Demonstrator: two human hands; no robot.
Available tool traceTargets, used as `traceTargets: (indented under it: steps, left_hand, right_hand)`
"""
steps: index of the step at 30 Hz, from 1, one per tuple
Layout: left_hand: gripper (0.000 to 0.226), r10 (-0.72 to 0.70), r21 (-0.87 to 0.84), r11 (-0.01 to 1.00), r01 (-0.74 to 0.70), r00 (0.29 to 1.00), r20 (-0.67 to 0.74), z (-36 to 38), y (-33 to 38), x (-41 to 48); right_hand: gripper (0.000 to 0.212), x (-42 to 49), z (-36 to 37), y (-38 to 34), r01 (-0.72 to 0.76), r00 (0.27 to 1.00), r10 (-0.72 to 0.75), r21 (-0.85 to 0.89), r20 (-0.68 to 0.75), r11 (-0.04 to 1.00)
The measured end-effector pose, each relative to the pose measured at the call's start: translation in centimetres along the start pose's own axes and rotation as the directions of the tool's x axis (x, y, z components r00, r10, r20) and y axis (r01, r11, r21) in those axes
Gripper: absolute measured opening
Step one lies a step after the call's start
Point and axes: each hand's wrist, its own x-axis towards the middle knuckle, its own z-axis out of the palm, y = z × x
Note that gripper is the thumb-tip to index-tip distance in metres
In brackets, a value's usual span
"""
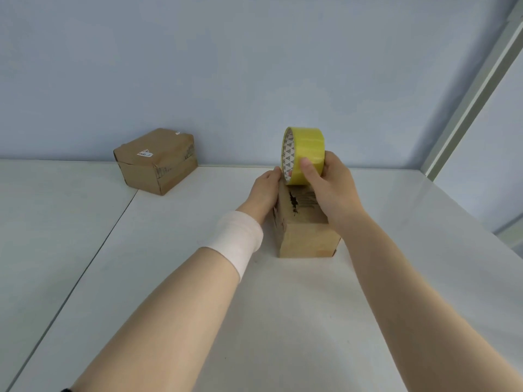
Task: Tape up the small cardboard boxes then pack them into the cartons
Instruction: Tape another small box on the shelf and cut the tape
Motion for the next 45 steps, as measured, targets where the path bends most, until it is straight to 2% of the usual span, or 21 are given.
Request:
traceTargets:
  steps: [2, 5, 7, 10, 12, 16, 19, 22, 26, 28, 29, 30, 31, 33, 35, 36, 37, 39, 42, 43, 45]
  left_hand:
    - [0.046, -0.008, 0.025, 1.0, 0.008, 1.0, 0.019, -0.1, 0.0, 0.3]
    - [0.046, -0.013, 0.012, 1.0, 0.013, 0.999, 0.029, -0.2, -0.2, 0.4]
    - [0.046, -0.037, -0.01, 0.999, 0.037, 0.999, 0.031, -0.2, -0.1, 0.3]
    - [0.047, -0.043, 0.007, 0.999, 0.043, 0.998, 0.037, -0.2, 0.1, 0.2]
    - [0.047, -0.031, 0.009, 0.999, 0.031, 0.999, 0.026, -0.1, 0.0, 0.2]
    - [0.035, -0.035, -0.016, 0.999, 0.035, 0.999, 0.017, 0.0, -0.5, 0.5]
    - [0.035, -0.025, -0.014, 1.0, 0.025, 1.0, 0.012, 0.0, -0.6, 0.7]
    - [0.033, 0.003, -0.013, 1.0, -0.003, 1.0, 0.014, 0.1, -0.6, 0.6]
    - [0.036, -0.005, -0.009, 1.0, 0.006, 0.999, 0.035, 0.1, -0.5, 0.3]
    - [0.037, 0.046, 0.014, 0.999, -0.047, 0.998, 0.035, 0.0, -0.1, -0.3]
    - [0.038, 0.116, 0.066, 0.991, -0.117, 0.993, 0.011, -0.2, 0.1, -0.7]
    - [0.041, 0.224, 0.162, 0.962, -0.22, 0.975, -0.004, -0.6, 0.4, -1.2]
    - [0.043, 0.345, 0.274, 0.899, -0.343, 0.938, 0.039, -1.0, 0.6, -1.8]
    - [0.05, 0.48, 0.432, 0.694, -0.576, 0.817, 0.32, -1.8, 0.8, -3.4]
    - [0.071, 0.444, 0.518, 0.473, -0.713, 0.701, 0.559, -2.4, 0.3, -4.7]
    - [0.079, 0.423, 0.536, 0.416, -0.735, 0.678, 0.601, -2.7, 0.0, -4.9]
    - [0.083, 0.421, 0.543, 0.4, -0.739, 0.674, 0.607, -3.0, -0.3, -5.0]
    - [0.08, 0.455, 0.543, 0.394, -0.741, 0.671, 0.586, -3.3, -0.6, -4.7]
    - [0.064, 0.53, 0.535, 0.394, -0.747, 0.66, 0.532, -3.2, -0.4, -4.5]
    - [0.057, 0.552, 0.506, 0.439, -0.743, 0.667, 0.5, -3.3, -0.2, -4.4]
    - [0.034, 0.56, 0.363, 0.63, -0.686, 0.726, 0.399, -3.4, 0.7, -4.6]
  right_hand:
    - [0.012, -0.7, -0.5, 0.1, 0.067, 0.997, -0.068, -0.022, -0.035, 0.998]
    - [0.016, -2.3, -1.8, 0.8, 0.103, 0.994, -0.101, 0.07, -0.029, 0.992]
    - [0.023, -2.5, -2.5, 0.7, 0.063, 0.997, -0.068, 0.104, 0.047, 0.993]
    - [0.03, -2.2, -2.5, -0.2, -0.006, 0.981, 0.001, 0.025, 0.192, 1.0]
    - [0.034, -3.0, -2.3, -0.9, -0.038, 0.992, 0.034, 0.033, 0.123, 0.999]
    - [0.038, -6.7, -3.2, -1.8, -0.05, 0.991, 0.064, 0.122, -0.121, 0.991]
    - [0.047, -9.6, -4.3, -2.0, -0.098, 0.986, 0.109, 0.085, -0.128, 0.992]
    - [0.044, -11.9, -4.3, -0.3, -0.145, 0.982, 0.143, -0.01, -0.125, 0.989]
    - [0.044, -13.1, -3.3, 1.2, -0.246, 0.962, 0.253, 0.079, -0.105, 0.966]
    - [0.038, -12.7, -3.1, 1.0, -0.276, 0.953, 0.287, 0.117, -0.099, 0.954]
    - [0.036, -12.6, -3.1, 1.0, -0.282, 0.95, 0.297, 0.137, -0.098, 0.949]
    - [0.035, -12.6, -3.1, 1.0, -0.283, 0.95, 0.298, 0.147, -0.092, 0.948]
    - [0.033, -12.7, -3.2, 1.1, -0.277, 0.952, 0.292, 0.149, -0.086, 0.949]
    - [0.032, -13.1, -3.2, 1.4, -0.267, 0.956, 0.281, 0.142, -0.083, 0.953]
    - [0.032, -13.2, -3.1, 1.7, -0.251, 0.961, 0.264, 0.138, -0.087, 0.958]
    - [0.032, -13.2, -3.1, 1.8, -0.242, 0.963, 0.255, 0.137, -0.087, 0.961]
    - [0.032, -13.0, -3.0, 1.8, -0.233, 0.966, 0.245, 0.138, -0.081, 0.963]
    - [0.031, -12.7, -3.0, 1.5, -0.208, 0.973, 0.222, 0.164, -0.067, 0.964]
    - [0.03, -12.1, -3.5, 0.1, -0.151, 0.987, 0.161, 0.293, -0.011, 0.944]
    - [0.03, -11.8, -3.9, -0.6, -0.122, 0.992, 0.124, 0.338, 0.016, 0.933]
    - [0.023, -10.7, -4.6, -2.3, -0.033, 0.998, 0.008, 0.403, 0.064, 0.914]
